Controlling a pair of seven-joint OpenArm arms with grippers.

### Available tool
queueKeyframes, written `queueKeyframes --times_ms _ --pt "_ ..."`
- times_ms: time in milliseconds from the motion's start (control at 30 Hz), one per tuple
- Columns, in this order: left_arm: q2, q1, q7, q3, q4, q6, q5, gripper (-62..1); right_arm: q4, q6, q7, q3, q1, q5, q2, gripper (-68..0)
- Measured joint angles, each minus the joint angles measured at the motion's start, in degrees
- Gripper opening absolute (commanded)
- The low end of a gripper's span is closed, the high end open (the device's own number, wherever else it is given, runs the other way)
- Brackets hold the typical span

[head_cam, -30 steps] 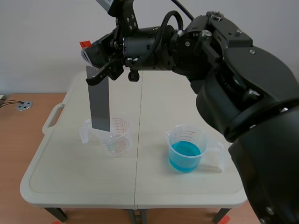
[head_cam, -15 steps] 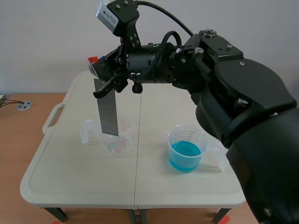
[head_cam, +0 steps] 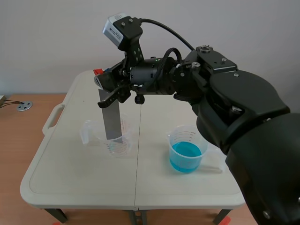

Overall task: Hold the metal plate by the orange handle, dip it into the blue solution, take it out and point at it, then put the plate back in the beaker on the left.
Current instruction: 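Put the plate into the left beaker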

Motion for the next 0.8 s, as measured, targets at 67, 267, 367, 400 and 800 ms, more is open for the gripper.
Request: queueKeyframes --times_ms 67,267,367,400,800 --pt "0.00 0.00 0.00 0.00 0.00 0.00 0.00 -59.1 -0.52 0.02 0.70 0.00 0.00 -1.20 0.00 -66.5" --pt "0.00 0.00 0.00 0.00 0.00 0.00 0.00 -59.1 -2.64 0.04 3.96 0.00 0.00 -3.63 0.00 -66.5" --pt "0.00 0.00 0.00 0.00 0.00 0.00 0.00 -59.1 -4.17 0.24 5.55 0.00 0.00 -4.96 0.00 -66.5" --pt "0.00 0.00 0.00 0.00 0.00 0.00 0.00 -59.1 -4.76 0.26 6.05 0.00 0.00 -4.96 0.00 -66.5" --pt "0.00 0.00 0.00 0.00 0.00 0.00 0.00 -59.0 -6.62 0.24 7.50 0.00 0.00 -5.53 0.00 -66.4"
